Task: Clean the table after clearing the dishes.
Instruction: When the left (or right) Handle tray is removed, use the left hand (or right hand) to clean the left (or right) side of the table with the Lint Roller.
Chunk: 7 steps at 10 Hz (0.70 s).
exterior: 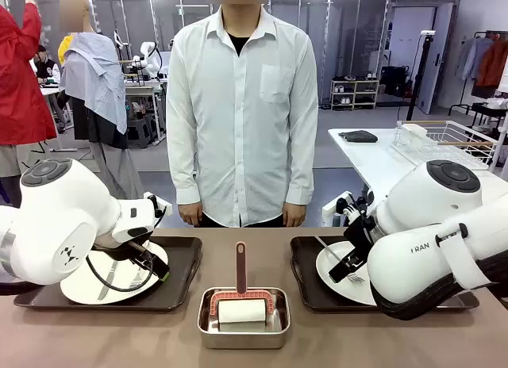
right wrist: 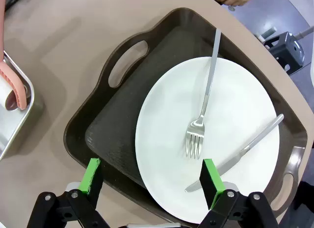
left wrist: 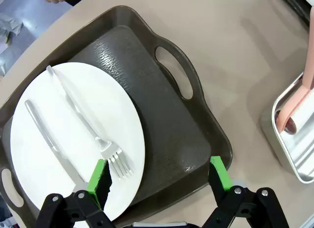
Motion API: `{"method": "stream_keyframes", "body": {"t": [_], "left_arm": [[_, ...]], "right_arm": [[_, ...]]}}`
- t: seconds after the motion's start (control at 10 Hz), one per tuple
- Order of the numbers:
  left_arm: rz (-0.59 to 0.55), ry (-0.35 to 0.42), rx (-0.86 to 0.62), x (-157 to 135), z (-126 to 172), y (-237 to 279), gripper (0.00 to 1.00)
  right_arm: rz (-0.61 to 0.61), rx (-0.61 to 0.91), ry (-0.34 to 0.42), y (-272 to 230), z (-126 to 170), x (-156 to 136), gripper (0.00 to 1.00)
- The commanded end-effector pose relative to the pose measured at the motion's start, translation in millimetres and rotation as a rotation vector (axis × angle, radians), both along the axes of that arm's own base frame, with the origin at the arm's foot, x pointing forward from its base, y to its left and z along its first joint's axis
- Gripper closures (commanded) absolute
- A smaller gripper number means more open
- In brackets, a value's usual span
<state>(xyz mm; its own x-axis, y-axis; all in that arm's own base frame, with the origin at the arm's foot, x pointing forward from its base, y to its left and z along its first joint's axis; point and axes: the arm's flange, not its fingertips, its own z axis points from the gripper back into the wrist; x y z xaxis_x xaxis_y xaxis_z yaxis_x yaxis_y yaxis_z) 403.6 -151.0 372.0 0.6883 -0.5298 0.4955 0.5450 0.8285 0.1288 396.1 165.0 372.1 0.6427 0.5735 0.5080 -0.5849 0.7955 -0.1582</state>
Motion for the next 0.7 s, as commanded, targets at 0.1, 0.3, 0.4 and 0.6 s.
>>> {"method": "stream_keyframes", "body": {"t": [0.1, 0.3, 0.4, 0.6], "left_arm": [[0.000, 0.000, 0.000, -0.1, 0.0, -0.1, 0.00], [0.000, 0.000, 0.000, -0.1, 0.0, -0.1, 0.00], [0.000, 0.000, 0.000, -0.1, 0.0, -0.1, 0.00], [0.000, 0.000, 0.000, -0.1, 0.0, -0.1, 0.00]], "right_arm": [[0.000, 0.000, 0.000, 0.0, 0.0, 0.0, 0.00], [0.000, 0.000, 0.000, 0.0, 0.0, 0.0, 0.00], [0.000, 0.000, 0.000, 0.0, 0.0, 0.0, 0.00], [0.000, 0.000, 0.000, 0.0, 0.0, 0.0, 0.00]]}}
